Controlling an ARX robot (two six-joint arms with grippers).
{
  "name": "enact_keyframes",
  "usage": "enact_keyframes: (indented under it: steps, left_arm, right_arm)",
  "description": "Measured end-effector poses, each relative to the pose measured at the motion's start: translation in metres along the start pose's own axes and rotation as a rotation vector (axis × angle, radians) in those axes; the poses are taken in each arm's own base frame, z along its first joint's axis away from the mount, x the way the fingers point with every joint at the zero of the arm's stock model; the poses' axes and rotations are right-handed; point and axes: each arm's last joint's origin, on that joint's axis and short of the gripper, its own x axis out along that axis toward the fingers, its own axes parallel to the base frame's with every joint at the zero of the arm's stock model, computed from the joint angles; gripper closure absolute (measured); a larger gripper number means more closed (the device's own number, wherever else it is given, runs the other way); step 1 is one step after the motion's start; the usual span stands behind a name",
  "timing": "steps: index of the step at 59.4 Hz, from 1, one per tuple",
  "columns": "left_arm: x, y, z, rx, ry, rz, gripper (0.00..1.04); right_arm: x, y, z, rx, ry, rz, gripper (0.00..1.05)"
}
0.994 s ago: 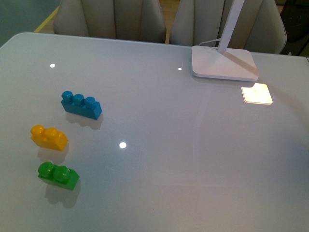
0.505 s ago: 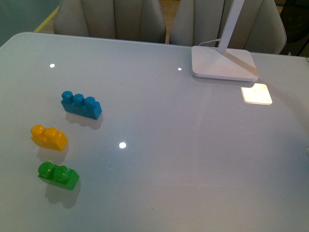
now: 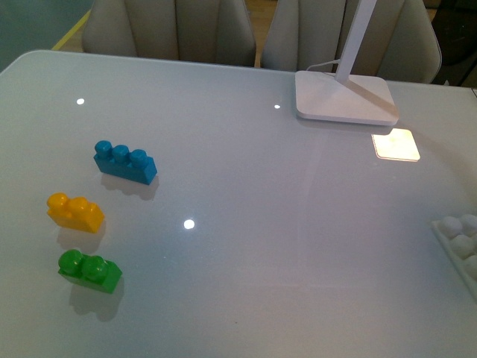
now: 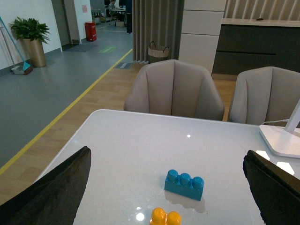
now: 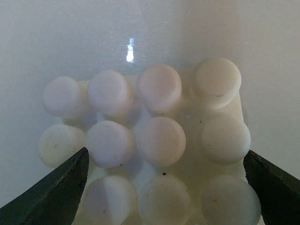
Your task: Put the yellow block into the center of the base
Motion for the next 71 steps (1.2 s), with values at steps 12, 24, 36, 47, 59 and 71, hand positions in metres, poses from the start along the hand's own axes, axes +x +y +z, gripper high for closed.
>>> enact_keyframes:
  steps: [12, 24, 36, 47, 59, 71]
  left_arm:
    - [0.000, 0.000, 0.000, 0.000, 0.000, 0.000, 0.07]
    - [0.000, 0.000, 0.000, 0.000, 0.000, 0.000, 0.07]
    - [0.000, 0.000, 0.000, 0.000, 0.000, 0.000, 0.07]
    - [0.000, 0.000, 0.000, 0.000, 0.000, 0.000, 0.07]
    - [0.000, 0.000, 0.000, 0.000, 0.000, 0.000, 0.07]
    - [0.000, 0.000, 0.000, 0.000, 0.000, 0.000, 0.07]
  right_arm:
    - [0.021, 0.038, 0.014, -0.041, 0.061, -0.017, 0.09]
    - [0.036, 0.076, 0.022, -0.086, 0.151, -0.026, 0.09]
    - [0.048, 0.120, 0.026, -0.125, 0.208, -0.017, 0.09]
    - [0.058, 0.177, 0.032, -0.130, 0.221, 0.046, 0.09]
    - [0.074, 0.226, 0.046, -0.052, 0.212, 0.080, 0.09]
    - [0.088, 0.263, 0.058, 0.024, 0.213, 0.103, 0.09]
